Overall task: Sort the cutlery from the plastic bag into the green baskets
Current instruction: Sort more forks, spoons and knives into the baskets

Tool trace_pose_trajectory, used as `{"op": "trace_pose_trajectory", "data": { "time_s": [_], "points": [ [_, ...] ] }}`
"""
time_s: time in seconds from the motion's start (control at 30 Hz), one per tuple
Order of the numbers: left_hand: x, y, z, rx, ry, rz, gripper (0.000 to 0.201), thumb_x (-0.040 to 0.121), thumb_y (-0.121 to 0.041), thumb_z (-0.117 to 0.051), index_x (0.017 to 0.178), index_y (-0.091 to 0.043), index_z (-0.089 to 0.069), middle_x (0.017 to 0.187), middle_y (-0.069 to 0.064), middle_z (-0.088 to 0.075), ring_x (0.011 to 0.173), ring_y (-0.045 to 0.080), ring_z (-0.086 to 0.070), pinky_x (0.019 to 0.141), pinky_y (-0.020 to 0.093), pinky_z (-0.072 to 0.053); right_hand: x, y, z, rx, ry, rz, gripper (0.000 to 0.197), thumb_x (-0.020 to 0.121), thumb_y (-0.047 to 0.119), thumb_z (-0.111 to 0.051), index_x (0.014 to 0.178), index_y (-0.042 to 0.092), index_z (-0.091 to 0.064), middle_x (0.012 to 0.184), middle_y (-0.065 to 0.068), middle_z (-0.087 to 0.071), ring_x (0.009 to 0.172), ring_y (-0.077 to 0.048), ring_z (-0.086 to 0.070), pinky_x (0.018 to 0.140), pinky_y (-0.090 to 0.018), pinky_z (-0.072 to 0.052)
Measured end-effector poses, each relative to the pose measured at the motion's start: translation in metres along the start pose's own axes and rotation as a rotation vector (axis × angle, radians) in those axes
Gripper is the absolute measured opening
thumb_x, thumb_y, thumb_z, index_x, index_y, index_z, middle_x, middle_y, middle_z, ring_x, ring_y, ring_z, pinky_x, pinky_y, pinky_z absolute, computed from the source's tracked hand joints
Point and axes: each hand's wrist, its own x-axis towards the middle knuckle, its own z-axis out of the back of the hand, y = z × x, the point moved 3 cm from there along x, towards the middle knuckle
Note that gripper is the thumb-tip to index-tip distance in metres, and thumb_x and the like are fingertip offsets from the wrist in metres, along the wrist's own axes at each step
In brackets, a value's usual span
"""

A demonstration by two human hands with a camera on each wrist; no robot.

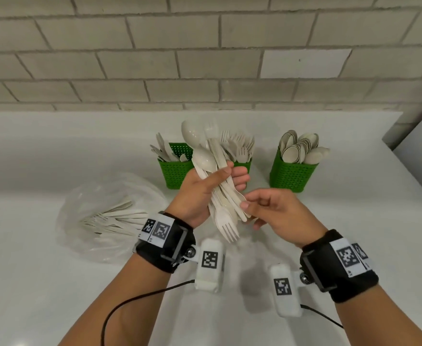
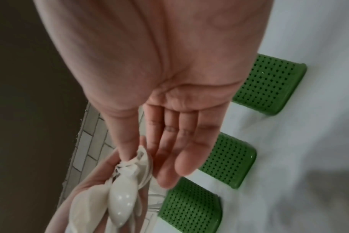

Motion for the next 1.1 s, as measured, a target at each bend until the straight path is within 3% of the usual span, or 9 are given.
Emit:
{"op": "trace_pose_trajectory", "data": {
  "time_s": [0.13,0.23,0.33,0.53,0.67,0.73,0.8,0.93,1.1],
  "points": [
    [0.002,0.0,0.004,-0.054,0.007,0.003,0.016,0.097,0.0,-0.048,0.108,-0.002,-0.059,0.099,0.014,-0.074,0.095,0.027,-0.072,0.083,0.035,-0.059,0.005,-0.007,0.002,0.07,-0.063,-0.022,0.016,0.087,0.011,-0.068,0.101,0.004,-0.07,0.09,-0.019,-0.072,0.07,-0.02,-0.07,0.059,-0.027,-0.055],
    [0.003,0.004,0.003,-0.085,0.024,0.031,0.016,0.097,0.0,-0.046,0.109,-0.002,-0.058,0.099,0.015,-0.074,0.096,0.027,-0.072,0.084,0.036,-0.059,0.007,-0.012,-0.002,0.173,-0.006,-0.065,0.019,0.093,0.009,-0.059,0.11,0.01,-0.068,0.095,-0.012,-0.074,0.075,-0.018,-0.069,0.064,-0.03,-0.058],
    [0.003,0.008,0.001,-0.08,0.038,0.05,0.016,0.097,-0.002,-0.047,0.109,-0.001,-0.057,0.101,0.016,-0.074,0.097,0.028,-0.072,0.086,0.037,-0.059,0.006,-0.014,-0.006,0.217,0.015,-0.04,0.019,0.094,0.005,-0.056,0.106,0.008,-0.069,0.09,-0.012,-0.074,0.073,-0.019,-0.068,0.062,-0.029,-0.059],
    [0.007,0.005,0.011,-0.131,0.004,0.038,0.015,0.098,-0.006,-0.047,0.109,0.0,-0.056,0.111,0.021,-0.07,0.107,0.032,-0.068,0.088,0.042,-0.058,0.005,-0.024,0.021,0.141,-0.22,-0.034,0.017,0.094,-0.002,-0.055,0.097,0.006,-0.07,0.072,-0.008,-0.065,0.056,-0.016,-0.06,0.056,-0.026,-0.055],
    [0.007,0.004,0.016,-0.057,-0.008,0.007,0.01,0.097,0.0,-0.049,0.101,-0.003,-0.058,0.113,0.022,-0.069,0.105,0.031,-0.069,0.083,0.043,-0.059,0.01,-0.014,0.029,0.512,-0.396,-0.022,0.015,0.088,-0.006,-0.058,0.096,0.002,-0.068,0.069,-0.005,-0.064,0.056,-0.013,-0.053,0.055,-0.02,-0.052],
    [0.006,0.008,0.017,-0.027,-0.003,0.01,0.01,0.096,0.003,-0.049,0.1,-0.002,-0.058,0.109,0.02,-0.071,0.099,0.03,-0.071,0.079,0.04,-0.06,0.013,-0.007,0.025,0.813,-0.421,-0.042,0.016,0.081,-0.002,-0.063,0.095,0.003,-0.066,0.075,-0.004,-0.064,0.057,-0.008,-0.054,0.057,-0.017,-0.052],
    [0.003,0.013,0.016,0.003,0.025,0.03,0.01,0.094,0.003,-0.051,0.099,-0.001,-0.058,0.105,0.017,-0.073,0.093,0.029,-0.072,0.077,0.039,-0.061,0.017,-0.002,0.017,0.923,-0.409,-0.026,0.014,0.081,0.0,-0.063,0.094,0.004,-0.065,0.072,-0.001,-0.063,0.058,-0.005,-0.056,0.059,-0.017,-0.053],
    [-0.002,0.018,0.021,0.116,0.045,0.087,0.01,0.093,0.006,-0.054,0.097,-0.001,-0.06,0.088,0.016,-0.072,0.085,0.028,-0.074,0.072,0.039,-0.062,0.02,0.004,0.005,0.629,-0.394,0.072,0.013,0.089,0.002,-0.061,0.1,0.002,-0.066,0.062,0.001,-0.056,0.057,-0.007,-0.054,0.062,-0.021,-0.053],
    [-0.011,0.022,0.02,0.358,0.153,0.115,0.015,0.093,-0.006,-0.059,0.105,-0.007,-0.068,0.096,0.013,-0.075,0.087,0.027,-0.072,0.071,0.037,-0.061,0.024,0.007,-0.003,0.321,-0.33,0.099,0.009,0.086,0.011,-0.069,0.094,0.006,-0.071,0.055,-0.005,-0.059,0.049,-0.015,-0.056,0.053,-0.027,-0.052]
  ]
}}
